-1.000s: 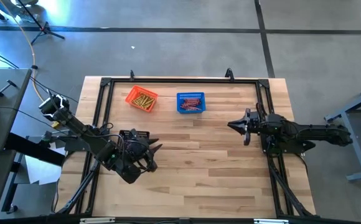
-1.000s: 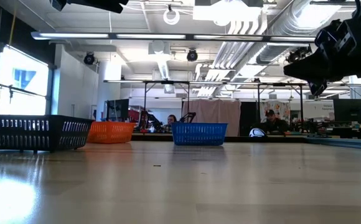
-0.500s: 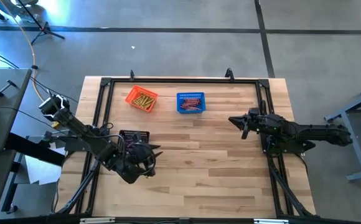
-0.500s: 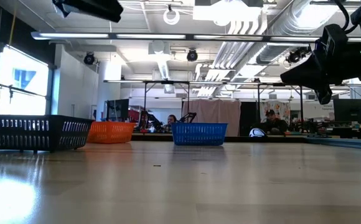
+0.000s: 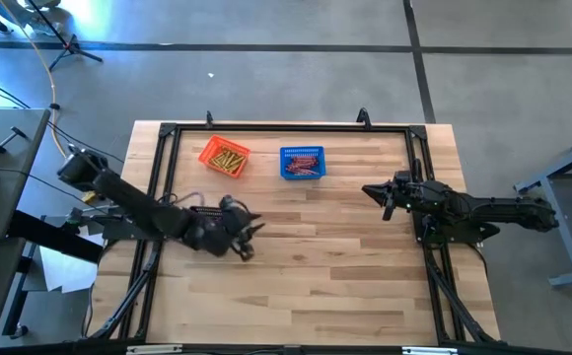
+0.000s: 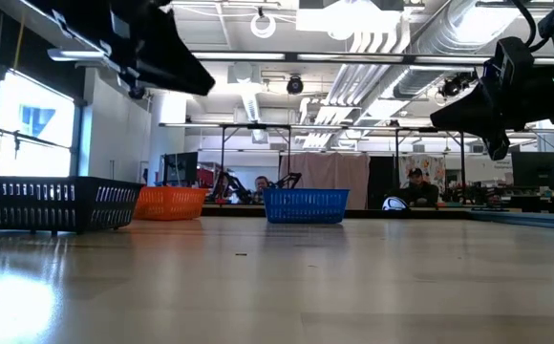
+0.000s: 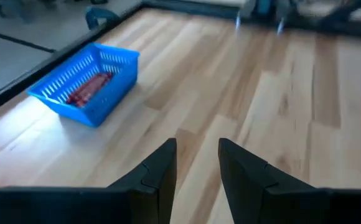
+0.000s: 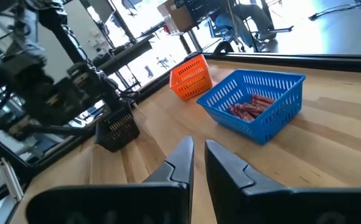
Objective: Sort crayons
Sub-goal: Return to Home Position
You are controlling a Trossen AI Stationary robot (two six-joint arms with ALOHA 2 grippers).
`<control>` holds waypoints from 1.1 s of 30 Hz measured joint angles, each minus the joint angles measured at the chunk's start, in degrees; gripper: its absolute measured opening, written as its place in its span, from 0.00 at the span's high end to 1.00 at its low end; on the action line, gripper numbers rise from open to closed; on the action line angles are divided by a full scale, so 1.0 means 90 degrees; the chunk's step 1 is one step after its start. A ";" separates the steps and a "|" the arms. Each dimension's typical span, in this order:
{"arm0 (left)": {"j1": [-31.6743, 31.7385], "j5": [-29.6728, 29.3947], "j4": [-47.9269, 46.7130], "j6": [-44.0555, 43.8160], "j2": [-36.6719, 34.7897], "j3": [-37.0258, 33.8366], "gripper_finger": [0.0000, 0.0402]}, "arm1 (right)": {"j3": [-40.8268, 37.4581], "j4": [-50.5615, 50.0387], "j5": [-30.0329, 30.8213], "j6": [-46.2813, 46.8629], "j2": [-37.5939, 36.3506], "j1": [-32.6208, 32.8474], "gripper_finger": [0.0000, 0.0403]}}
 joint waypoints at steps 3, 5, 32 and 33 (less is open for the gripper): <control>0.0240 0.0206 0.0613 0.0046 -0.0656 -0.0594 0.74 | 0.0000 0.0002 0.0000 -0.0031 0.0000 0.0000 0.94; 0.0413 0.0363 0.0901 0.0105 -0.1221 -0.1160 0.74 | 0.0000 0.0003 0.0000 -0.0003 0.0001 0.0000 0.94; 0.2072 0.1842 0.1520 0.1398 -0.6199 -0.4396 0.74 | -0.0002 0.0000 -0.0002 0.0024 0.0002 0.0000 0.94; 0.2112 0.1845 0.1420 0.1416 -0.6270 -0.4396 0.74 | -0.0002 0.0000 -0.0002 0.0024 0.0002 0.0000 0.94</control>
